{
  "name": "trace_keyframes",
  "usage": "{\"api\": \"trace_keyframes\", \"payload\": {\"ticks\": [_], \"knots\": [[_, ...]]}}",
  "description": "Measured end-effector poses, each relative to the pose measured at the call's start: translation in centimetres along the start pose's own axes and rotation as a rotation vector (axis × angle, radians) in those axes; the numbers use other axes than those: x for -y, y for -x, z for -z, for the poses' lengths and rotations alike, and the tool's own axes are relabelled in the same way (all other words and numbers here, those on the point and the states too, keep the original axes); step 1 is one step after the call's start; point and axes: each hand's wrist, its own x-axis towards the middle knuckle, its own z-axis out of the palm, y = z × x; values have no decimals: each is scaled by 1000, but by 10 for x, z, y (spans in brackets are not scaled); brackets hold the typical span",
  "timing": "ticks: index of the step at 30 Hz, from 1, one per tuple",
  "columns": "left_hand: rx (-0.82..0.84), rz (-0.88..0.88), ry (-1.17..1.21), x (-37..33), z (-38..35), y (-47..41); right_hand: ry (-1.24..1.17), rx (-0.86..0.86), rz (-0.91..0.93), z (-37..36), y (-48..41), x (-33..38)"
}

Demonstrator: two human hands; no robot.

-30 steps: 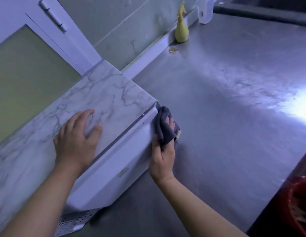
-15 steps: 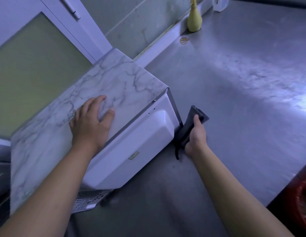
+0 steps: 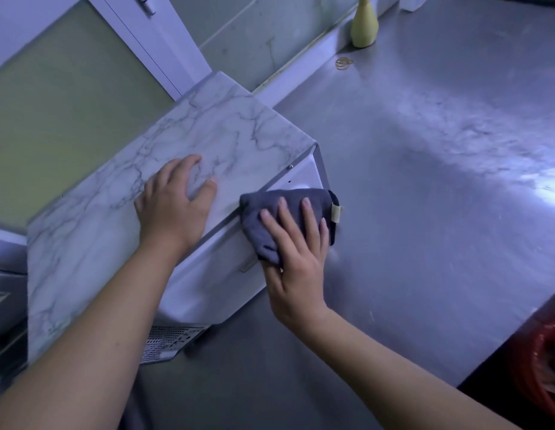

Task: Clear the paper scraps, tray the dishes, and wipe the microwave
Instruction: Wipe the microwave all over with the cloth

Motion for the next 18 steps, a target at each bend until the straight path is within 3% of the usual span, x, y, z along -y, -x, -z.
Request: {"api": "trace_keyframes", "payload": {"ticks": [3, 7, 10, 12, 13, 16, 18], "knots": [[5, 6, 2, -1, 1, 0, 30, 130, -4, 9, 9, 10], [6, 8, 8, -1, 1, -1, -322, 241, -235, 34, 8, 29], [2, 6, 17, 1, 0, -1, -832, 76, -591, 57, 7, 27], [-8, 6, 21, 3, -1, -1, -953, -64, -815, 71, 6, 19], [-14, 4, 22, 3, -2, -2, -926, -126, -842, 77, 2, 15], [-22, 10, 17, 4, -3, -5, -730, -299, -597, 85, -19, 6], [-16, 11, 15, 4, -3, -4, -607, -326, -428, 82, -38, -3]]}}
